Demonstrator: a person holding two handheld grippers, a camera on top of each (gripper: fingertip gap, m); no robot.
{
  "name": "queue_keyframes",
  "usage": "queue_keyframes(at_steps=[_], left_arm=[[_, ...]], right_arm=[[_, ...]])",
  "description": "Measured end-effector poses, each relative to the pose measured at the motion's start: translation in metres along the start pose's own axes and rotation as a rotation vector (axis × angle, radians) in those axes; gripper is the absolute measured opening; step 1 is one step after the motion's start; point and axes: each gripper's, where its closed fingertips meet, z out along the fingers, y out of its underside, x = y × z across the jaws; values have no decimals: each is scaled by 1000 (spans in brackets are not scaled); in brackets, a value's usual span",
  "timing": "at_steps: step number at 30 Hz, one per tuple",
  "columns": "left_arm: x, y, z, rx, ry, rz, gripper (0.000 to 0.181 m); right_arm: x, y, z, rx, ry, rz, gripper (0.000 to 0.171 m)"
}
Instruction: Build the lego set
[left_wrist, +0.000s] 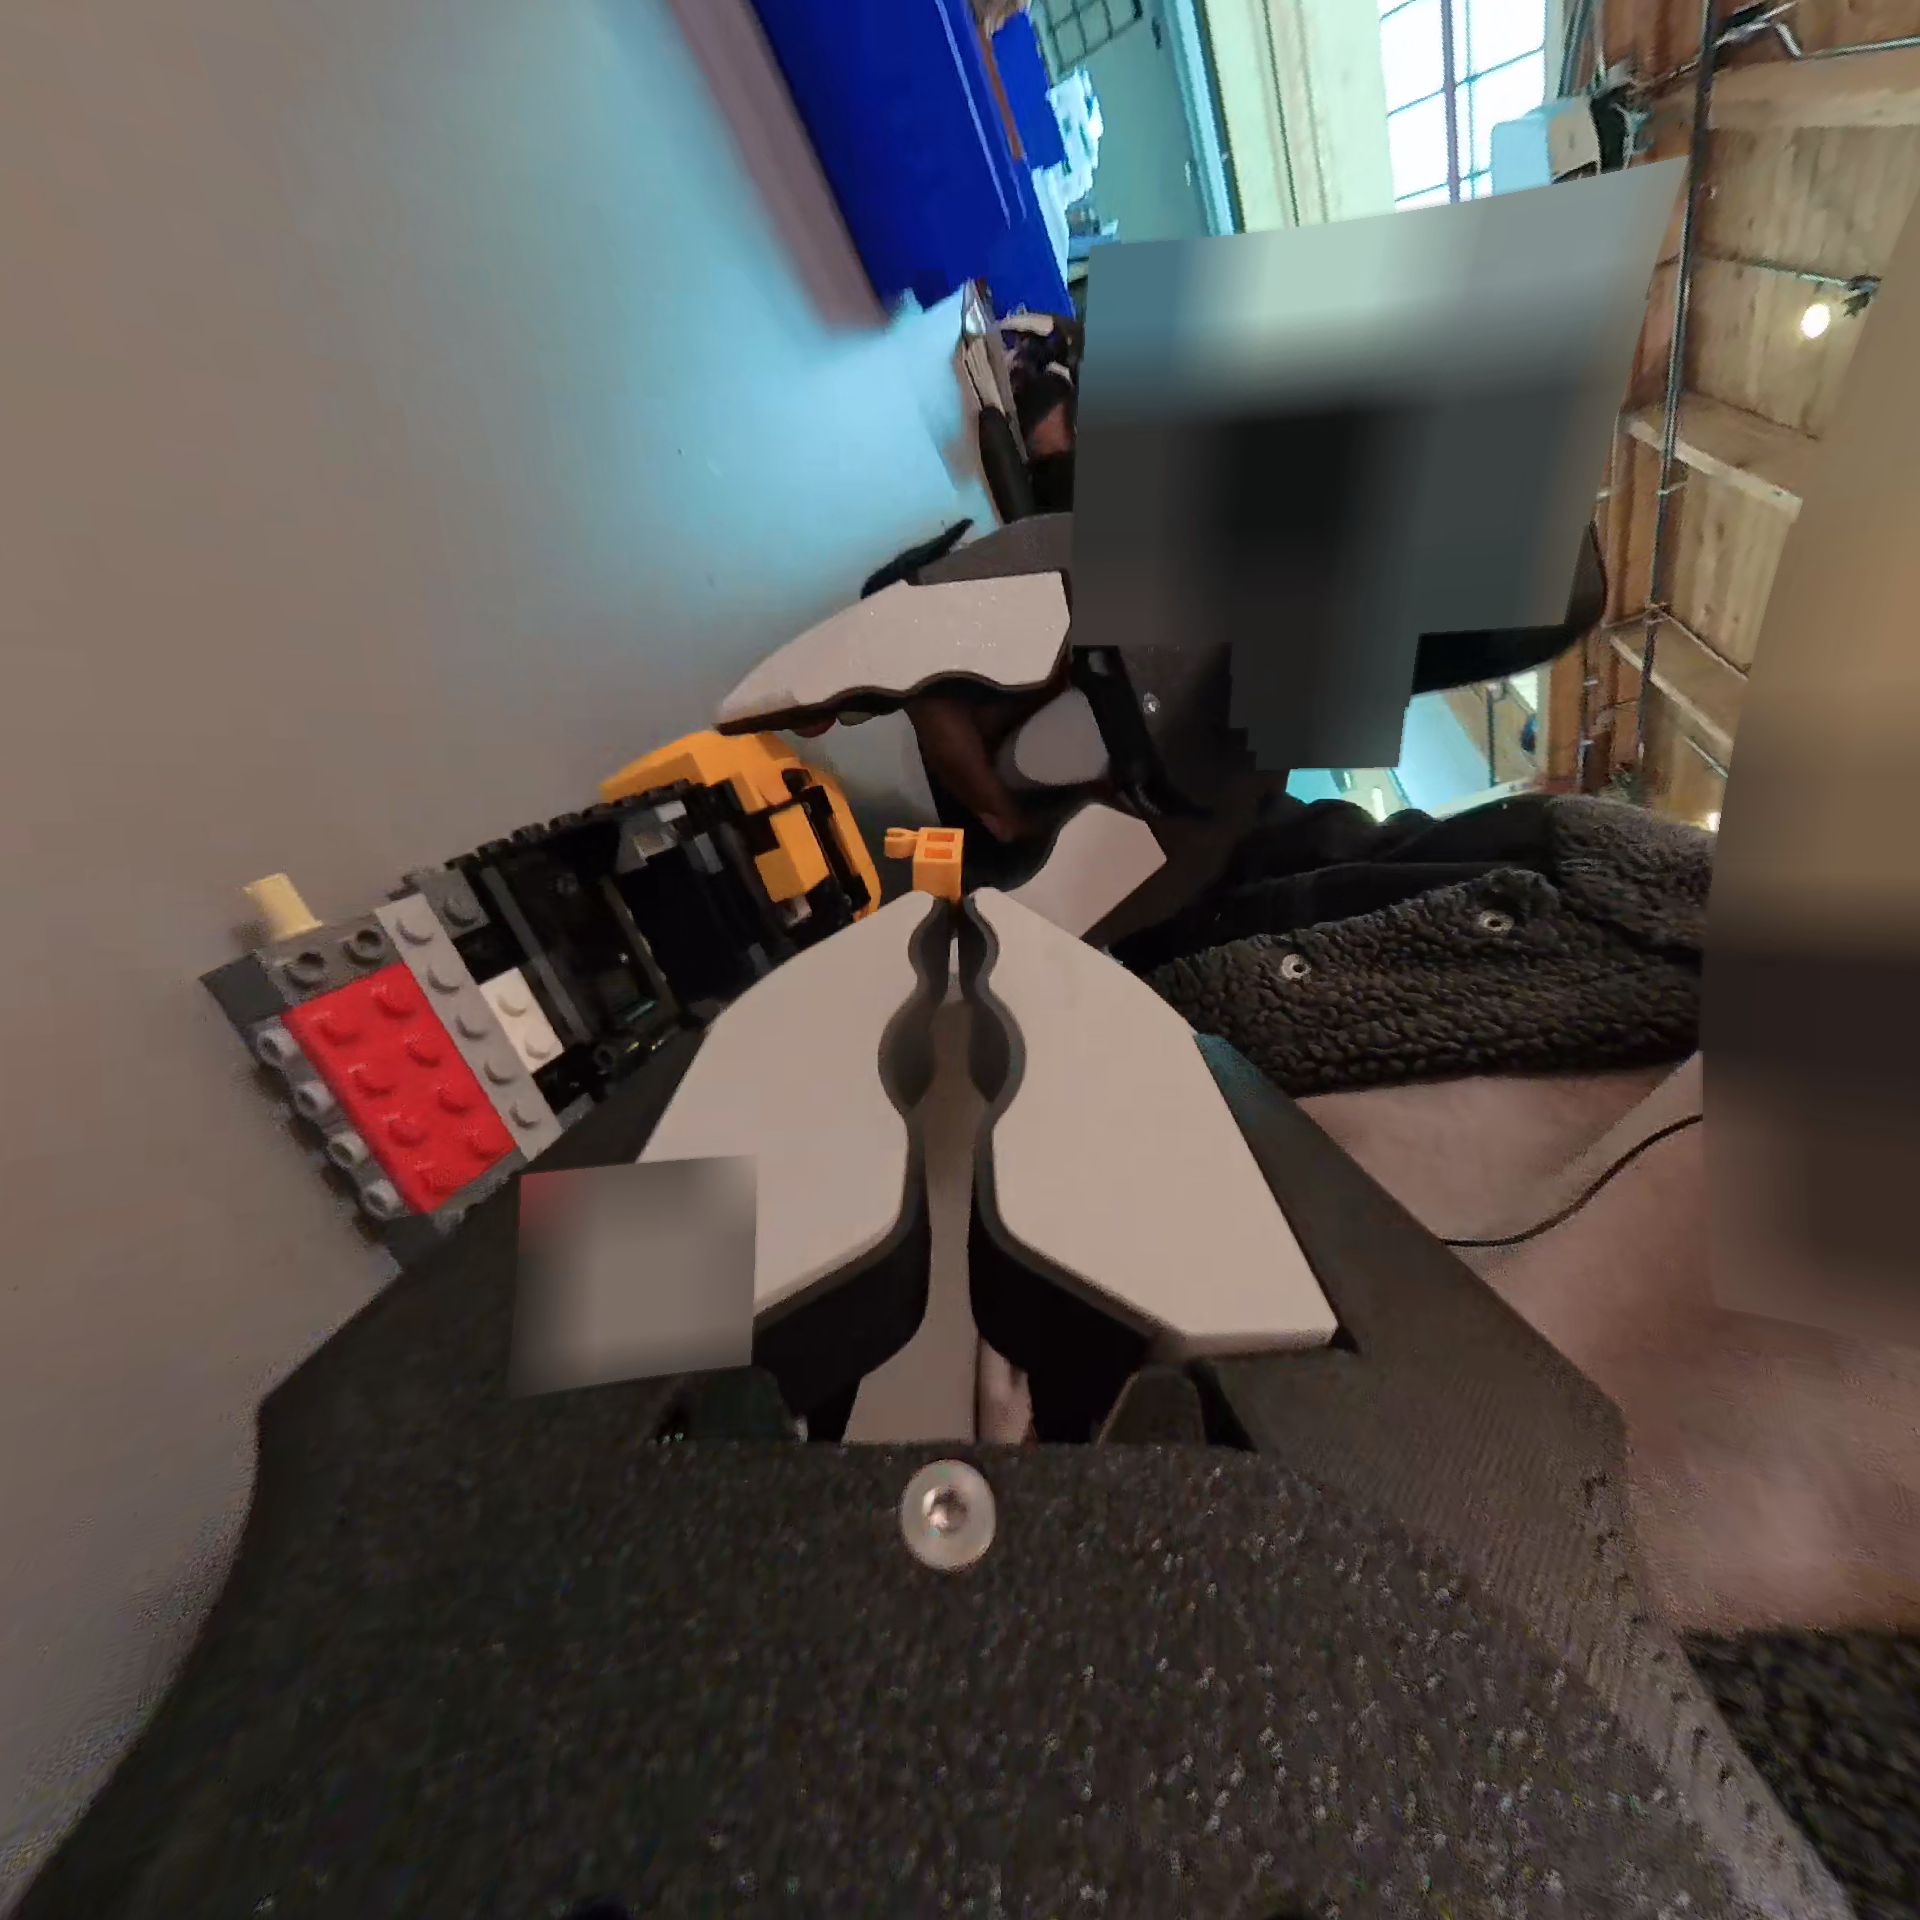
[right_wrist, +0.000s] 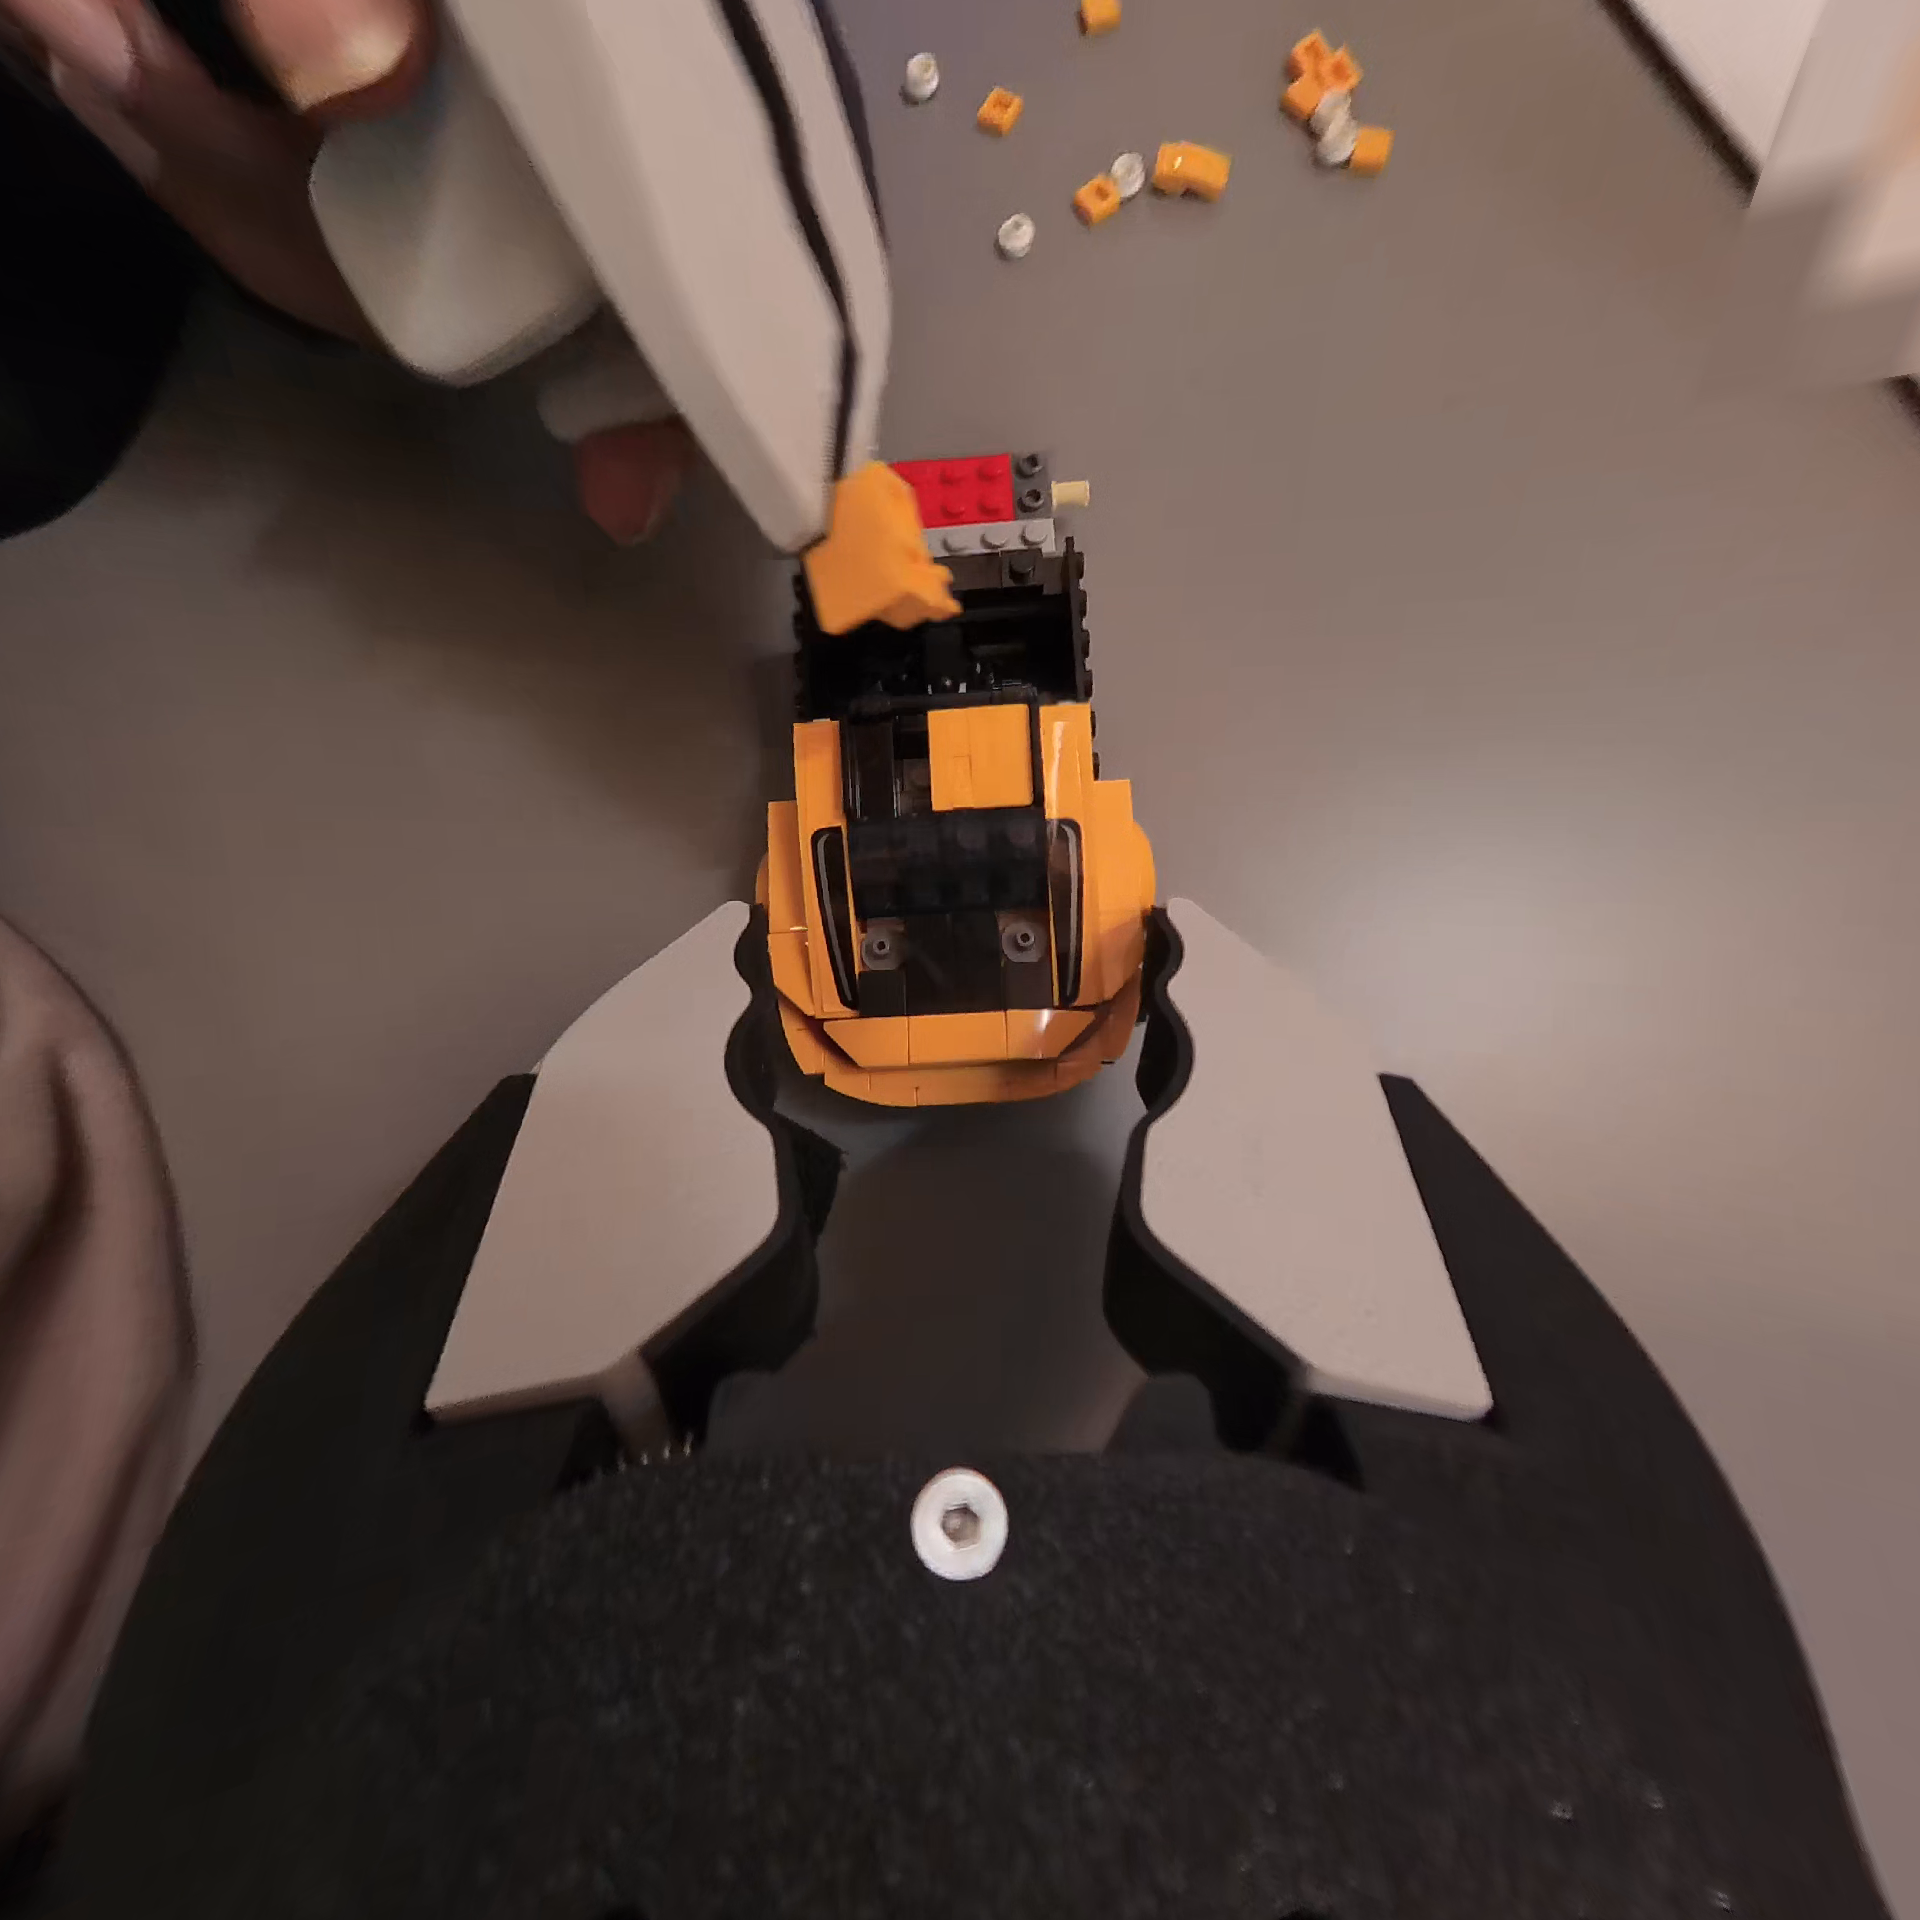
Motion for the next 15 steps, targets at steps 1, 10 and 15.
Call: queue_keyframes(at_steps=[1,10,15], left_arm=[[0,2,1,-27,-1,-23,1],[-6,22,12,-173,-71,-137,0],[-10,25,14,-191,-100,-175,1]], right_arm=[[-4,0,0,4,6,9,68],[-9,-13,-9,122,-29,-1,78],[-8,-20,-19,219,-76,5,71]])
